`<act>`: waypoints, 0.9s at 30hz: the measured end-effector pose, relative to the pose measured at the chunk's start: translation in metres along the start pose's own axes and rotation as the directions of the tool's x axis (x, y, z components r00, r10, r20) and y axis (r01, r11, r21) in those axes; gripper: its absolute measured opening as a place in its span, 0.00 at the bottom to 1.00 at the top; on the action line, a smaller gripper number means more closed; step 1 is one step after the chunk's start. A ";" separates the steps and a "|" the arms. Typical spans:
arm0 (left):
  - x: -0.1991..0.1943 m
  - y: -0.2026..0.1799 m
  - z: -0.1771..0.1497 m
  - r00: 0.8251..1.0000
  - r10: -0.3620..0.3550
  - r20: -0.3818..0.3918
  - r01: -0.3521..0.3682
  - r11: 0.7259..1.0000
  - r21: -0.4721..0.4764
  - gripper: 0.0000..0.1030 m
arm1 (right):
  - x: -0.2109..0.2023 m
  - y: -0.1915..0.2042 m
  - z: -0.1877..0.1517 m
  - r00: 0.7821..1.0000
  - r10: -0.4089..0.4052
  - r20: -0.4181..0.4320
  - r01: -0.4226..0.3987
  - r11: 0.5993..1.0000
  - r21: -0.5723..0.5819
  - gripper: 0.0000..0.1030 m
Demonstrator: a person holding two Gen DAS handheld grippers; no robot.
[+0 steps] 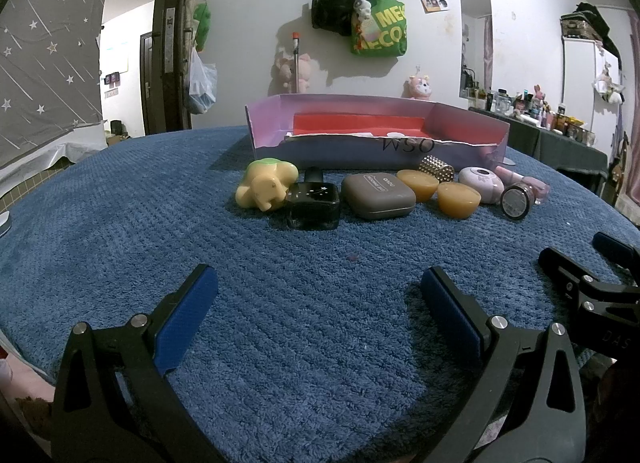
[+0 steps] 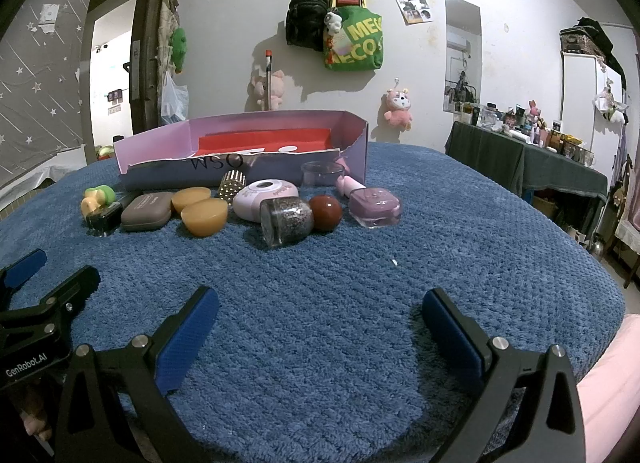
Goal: Organize rigid objects
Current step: 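Move left tool toward the green turtle toy while right tool approaches the glitter jar and brown ball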
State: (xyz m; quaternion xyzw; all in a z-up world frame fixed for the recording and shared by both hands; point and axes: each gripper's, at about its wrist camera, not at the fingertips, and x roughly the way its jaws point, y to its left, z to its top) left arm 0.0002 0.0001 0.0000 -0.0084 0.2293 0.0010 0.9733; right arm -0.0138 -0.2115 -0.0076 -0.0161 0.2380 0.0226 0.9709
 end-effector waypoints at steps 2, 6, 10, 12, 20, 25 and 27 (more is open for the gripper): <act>0.000 0.000 0.000 1.000 0.000 0.000 0.000 1.000 0.000 1.00 | 0.000 0.000 0.000 1.000 0.000 0.000 0.000 1.000 0.000 1.00; 0.000 0.000 0.000 1.000 0.000 0.000 0.000 1.000 0.000 1.00 | 0.000 0.000 0.000 1.000 0.000 0.000 0.000 1.000 0.001 1.00; 0.000 0.000 0.000 1.000 -0.005 -0.005 0.005 1.000 0.002 1.00 | 0.000 0.000 0.000 1.000 0.001 -0.002 -0.001 1.000 0.003 1.00; 0.001 0.001 0.001 1.000 -0.015 -0.012 0.015 1.000 -0.001 1.00 | 0.000 0.000 0.000 1.000 0.001 -0.005 -0.001 1.000 0.004 1.00; 0.007 0.013 0.020 1.000 -0.003 -0.022 0.002 1.000 -0.016 1.00 | 0.001 0.005 0.015 1.000 0.002 -0.018 -0.002 1.000 -0.015 1.00; 0.004 0.009 0.039 1.000 0.010 -0.019 -0.009 0.999 0.045 1.00 | 0.002 0.010 0.035 1.000 0.001 -0.018 -0.001 1.000 -0.008 1.00; 0.004 0.012 0.048 1.000 0.010 -0.023 -0.008 0.999 0.047 1.00 | 0.006 0.009 0.043 1.000 0.000 -0.024 0.000 1.000 -0.003 1.00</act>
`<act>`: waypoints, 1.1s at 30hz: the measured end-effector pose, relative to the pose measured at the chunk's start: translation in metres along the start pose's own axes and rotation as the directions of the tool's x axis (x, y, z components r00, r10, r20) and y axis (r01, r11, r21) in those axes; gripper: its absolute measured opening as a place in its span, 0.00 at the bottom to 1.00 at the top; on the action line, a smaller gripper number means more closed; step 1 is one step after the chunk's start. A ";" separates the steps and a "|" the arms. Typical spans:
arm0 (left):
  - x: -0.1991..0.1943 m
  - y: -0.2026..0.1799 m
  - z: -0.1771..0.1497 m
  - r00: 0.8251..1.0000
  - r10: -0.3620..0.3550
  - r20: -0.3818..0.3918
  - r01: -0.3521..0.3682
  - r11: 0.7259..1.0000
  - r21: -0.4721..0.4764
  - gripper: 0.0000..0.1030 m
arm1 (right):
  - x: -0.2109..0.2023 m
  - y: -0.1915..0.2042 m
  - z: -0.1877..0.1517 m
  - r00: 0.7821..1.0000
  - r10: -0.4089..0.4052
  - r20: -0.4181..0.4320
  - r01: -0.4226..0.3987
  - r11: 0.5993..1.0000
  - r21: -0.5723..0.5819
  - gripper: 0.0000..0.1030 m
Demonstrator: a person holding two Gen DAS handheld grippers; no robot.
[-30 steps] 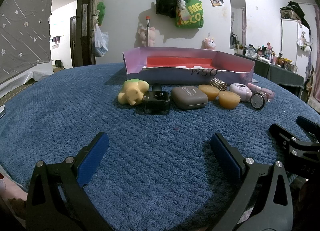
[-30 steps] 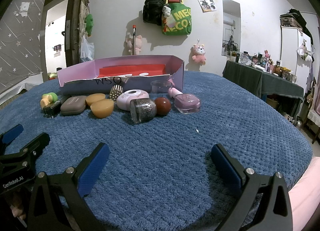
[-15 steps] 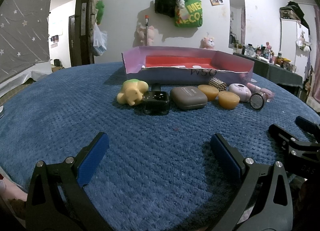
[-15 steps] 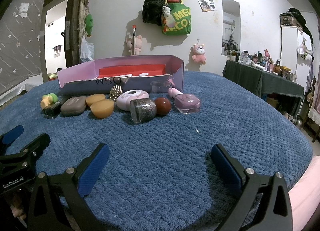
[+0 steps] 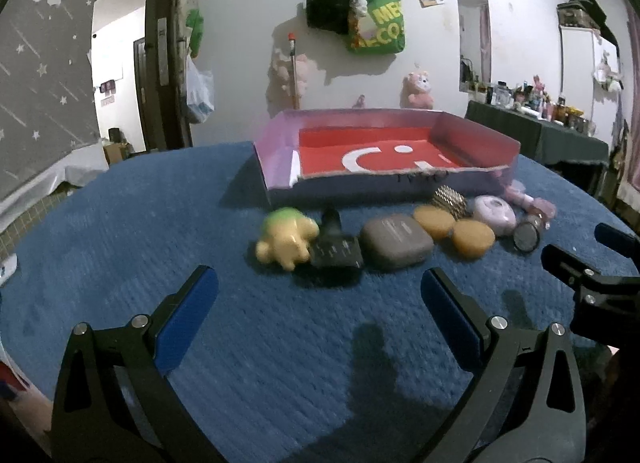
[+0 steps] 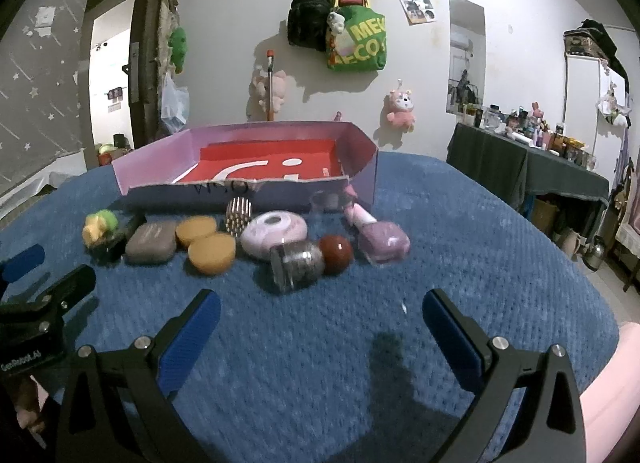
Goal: Organize rigid objects
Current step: 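Move left tool toward the green turtle toy while right tool approaches the glitter jar and brown ball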
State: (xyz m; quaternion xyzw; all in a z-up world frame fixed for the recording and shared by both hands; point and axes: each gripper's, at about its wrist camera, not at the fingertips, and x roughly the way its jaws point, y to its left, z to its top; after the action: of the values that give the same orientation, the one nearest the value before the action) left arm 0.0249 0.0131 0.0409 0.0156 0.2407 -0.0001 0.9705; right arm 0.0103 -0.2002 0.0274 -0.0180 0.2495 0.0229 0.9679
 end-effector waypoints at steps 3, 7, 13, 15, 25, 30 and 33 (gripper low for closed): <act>0.004 0.010 0.012 1.000 -0.010 -0.015 0.010 1.000 -0.021 1.00 | 0.005 0.000 0.010 1.000 -0.005 -0.012 0.005 1.000 0.007 1.00; 0.015 0.023 0.023 0.998 -0.010 -0.062 0.007 0.998 -0.058 1.00 | 0.015 -0.006 0.020 0.999 -0.008 -0.051 0.009 1.000 0.029 1.00; 0.032 0.039 0.036 0.991 -0.027 -0.127 0.015 0.996 -0.094 1.00 | 0.030 -0.007 0.031 0.993 -0.007 -0.118 0.014 0.998 0.054 1.00; 0.038 0.046 0.039 0.988 -0.036 -0.149 0.021 0.994 -0.106 1.00 | 0.033 -0.007 0.033 0.992 -0.011 -0.126 0.018 0.999 0.050 1.00; 0.061 0.051 0.048 0.968 -0.059 -0.243 0.039 0.995 -0.088 0.98 | 0.047 -0.012 0.038 0.983 -0.010 -0.184 0.025 0.997 0.075 0.95; 0.070 0.051 0.049 0.957 -0.072 -0.280 0.051 0.995 -0.081 0.85 | 0.051 -0.013 0.038 0.980 0.001 -0.199 0.016 0.996 0.084 0.91; 0.073 0.052 0.047 0.950 -0.081 -0.301 0.060 0.995 -0.078 0.81 | 0.053 -0.013 0.038 0.978 0.008 -0.209 0.011 0.996 0.088 0.90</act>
State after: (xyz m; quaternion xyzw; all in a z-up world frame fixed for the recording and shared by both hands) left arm 0.1119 0.0641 0.0500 -0.0259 0.3873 -0.0241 0.9213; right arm 0.0755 -0.2094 0.0360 0.0225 0.3507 0.0090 0.9362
